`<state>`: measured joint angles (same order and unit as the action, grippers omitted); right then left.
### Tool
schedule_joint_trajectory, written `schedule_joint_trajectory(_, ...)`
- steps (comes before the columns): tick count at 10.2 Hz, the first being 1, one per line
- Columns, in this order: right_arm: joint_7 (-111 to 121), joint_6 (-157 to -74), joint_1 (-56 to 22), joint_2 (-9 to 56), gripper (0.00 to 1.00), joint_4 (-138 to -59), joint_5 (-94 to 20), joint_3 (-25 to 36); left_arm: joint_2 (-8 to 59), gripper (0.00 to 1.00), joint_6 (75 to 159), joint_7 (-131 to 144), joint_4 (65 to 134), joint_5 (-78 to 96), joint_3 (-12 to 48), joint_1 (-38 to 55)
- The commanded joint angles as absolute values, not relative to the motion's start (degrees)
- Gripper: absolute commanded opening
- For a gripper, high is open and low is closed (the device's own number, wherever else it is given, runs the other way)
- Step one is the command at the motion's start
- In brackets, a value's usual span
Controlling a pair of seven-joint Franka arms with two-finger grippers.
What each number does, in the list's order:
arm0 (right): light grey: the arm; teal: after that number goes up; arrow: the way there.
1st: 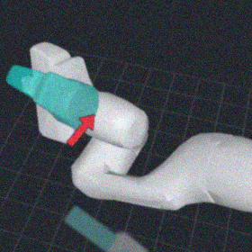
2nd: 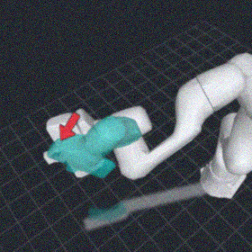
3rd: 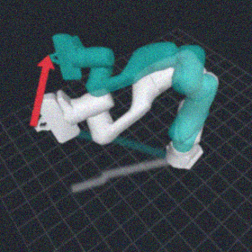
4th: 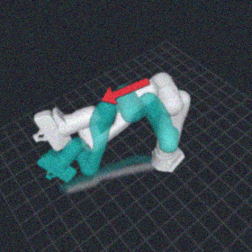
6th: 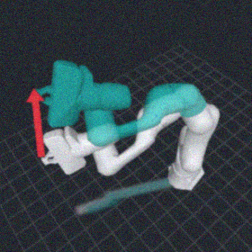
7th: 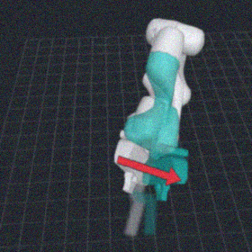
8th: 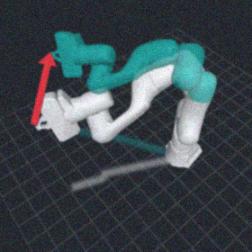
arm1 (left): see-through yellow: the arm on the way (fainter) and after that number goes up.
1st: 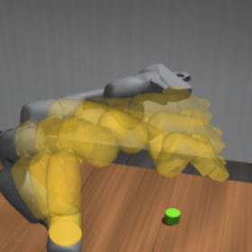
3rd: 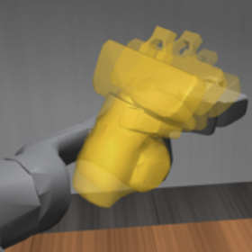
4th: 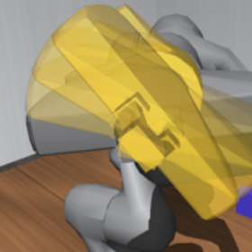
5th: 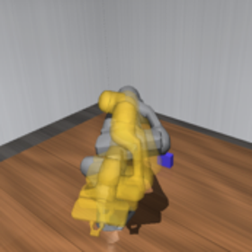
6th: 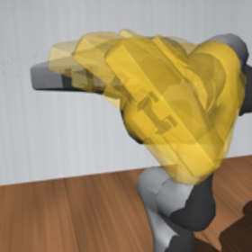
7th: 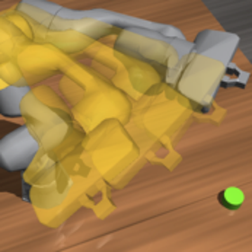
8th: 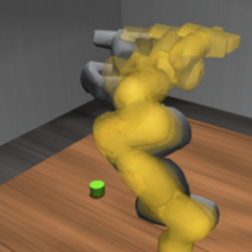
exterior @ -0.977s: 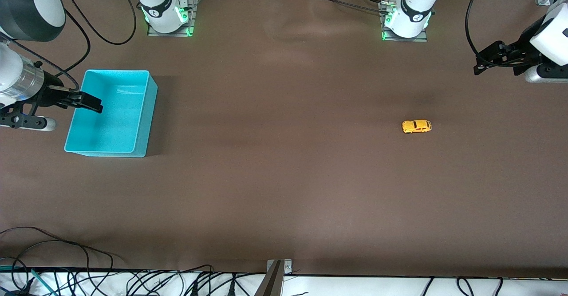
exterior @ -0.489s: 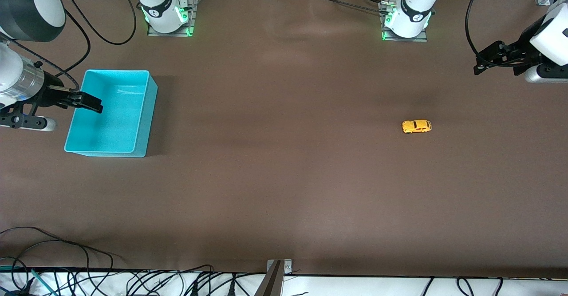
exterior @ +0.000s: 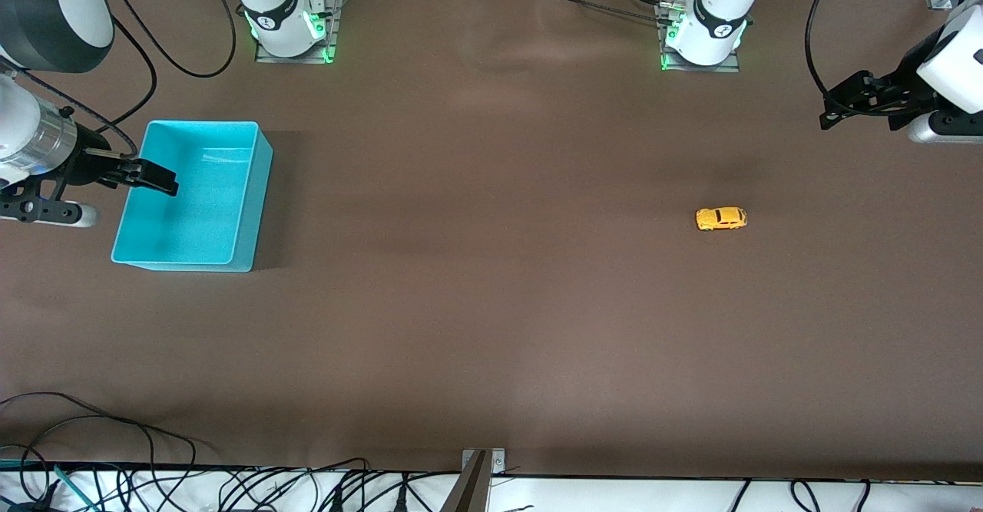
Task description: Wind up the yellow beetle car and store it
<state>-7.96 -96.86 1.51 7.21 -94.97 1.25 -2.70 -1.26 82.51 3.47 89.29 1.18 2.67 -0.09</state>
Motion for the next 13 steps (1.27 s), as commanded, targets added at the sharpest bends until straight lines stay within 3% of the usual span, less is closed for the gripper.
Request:
schedule_joint_trajectory(1, -7.82, -96.50, 1.84, 7.38, 1.00, -94.39, 0.26, -2.72, -0.70, 1.00, 81.39, 3.87, 87.89, 2.29, 2.81, -0.18)
schedule_joint_trajectory(13, -7.56, -96.59, 2.02, 7.73, 1.00, -94.39, -1.41, -2.46, -0.79, 1.00, 81.39, 3.87, 87.63, 2.29, 3.08, 0.00)
